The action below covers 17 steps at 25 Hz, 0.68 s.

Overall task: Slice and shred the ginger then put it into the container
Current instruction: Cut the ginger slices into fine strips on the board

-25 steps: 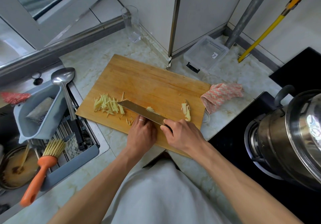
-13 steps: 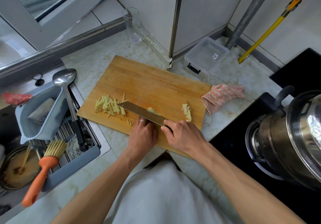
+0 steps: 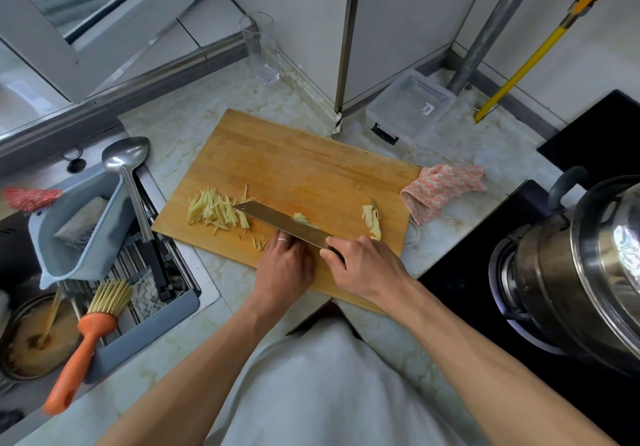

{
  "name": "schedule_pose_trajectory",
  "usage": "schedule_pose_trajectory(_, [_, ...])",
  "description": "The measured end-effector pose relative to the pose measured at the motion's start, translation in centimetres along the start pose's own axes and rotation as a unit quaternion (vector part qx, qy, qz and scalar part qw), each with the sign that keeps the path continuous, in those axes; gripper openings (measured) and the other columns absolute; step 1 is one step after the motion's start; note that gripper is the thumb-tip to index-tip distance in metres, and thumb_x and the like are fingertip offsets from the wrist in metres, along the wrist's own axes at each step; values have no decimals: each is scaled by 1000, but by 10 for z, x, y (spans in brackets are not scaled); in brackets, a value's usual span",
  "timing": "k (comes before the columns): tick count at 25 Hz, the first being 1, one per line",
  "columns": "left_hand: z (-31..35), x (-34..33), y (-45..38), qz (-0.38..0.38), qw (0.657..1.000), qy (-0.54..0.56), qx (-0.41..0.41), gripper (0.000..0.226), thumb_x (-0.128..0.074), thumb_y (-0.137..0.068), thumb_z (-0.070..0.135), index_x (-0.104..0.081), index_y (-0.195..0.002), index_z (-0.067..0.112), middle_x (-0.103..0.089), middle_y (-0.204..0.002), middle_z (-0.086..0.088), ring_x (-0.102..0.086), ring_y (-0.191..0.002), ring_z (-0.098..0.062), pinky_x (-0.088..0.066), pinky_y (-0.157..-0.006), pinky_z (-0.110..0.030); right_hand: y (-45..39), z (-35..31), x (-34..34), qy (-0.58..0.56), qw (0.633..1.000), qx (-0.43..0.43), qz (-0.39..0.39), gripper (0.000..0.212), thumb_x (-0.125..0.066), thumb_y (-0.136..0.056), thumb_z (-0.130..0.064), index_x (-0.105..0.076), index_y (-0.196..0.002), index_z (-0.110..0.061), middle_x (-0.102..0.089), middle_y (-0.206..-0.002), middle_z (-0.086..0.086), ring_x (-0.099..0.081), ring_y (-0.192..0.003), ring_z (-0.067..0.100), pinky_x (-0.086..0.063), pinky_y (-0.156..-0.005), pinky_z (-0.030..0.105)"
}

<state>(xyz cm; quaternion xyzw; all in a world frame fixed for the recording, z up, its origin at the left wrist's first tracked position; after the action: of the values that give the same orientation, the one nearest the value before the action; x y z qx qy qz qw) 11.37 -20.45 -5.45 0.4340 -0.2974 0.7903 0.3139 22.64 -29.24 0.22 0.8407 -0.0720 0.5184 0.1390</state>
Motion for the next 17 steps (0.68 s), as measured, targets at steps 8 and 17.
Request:
schedule_pose_trajectory(8, [3, 3, 0, 0, 1000, -1, 5, 37, -42, -86, 18, -74, -94, 1, -65, -102, -17, -57, -104, -38, -54, -87, -42, 0, 0, -1, -2, 1000, -1, 1, 35, -40, -104, -43, -62, -104, -16, -70, -80, 13, -65, -76, 39, -36, -58, 34])
schedule_pose_trajectory(17, [-2, -1, 0, -14, 1000, 0, 11, 39, -40, -88, 20, -73, -100, 1, -64, -110, -18, -56, -109, -39, -53, -92, -43, 0, 1, 1, 1, 1000, -11, 0, 36, -40, -104, -44, -63, -106, -16, -70, -82, 12, -65, -79, 39, -39, -59, 35])
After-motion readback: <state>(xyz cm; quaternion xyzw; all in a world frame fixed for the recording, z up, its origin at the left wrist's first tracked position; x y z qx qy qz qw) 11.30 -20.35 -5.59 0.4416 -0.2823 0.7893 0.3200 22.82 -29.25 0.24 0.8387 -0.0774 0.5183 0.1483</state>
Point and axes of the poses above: each hand's wrist, its own y-axis away from the middle knuckle, its own x-axis out of the back of the hand, z = x × y, the point moved 5 cm from there along -y, towards the middle knuckle
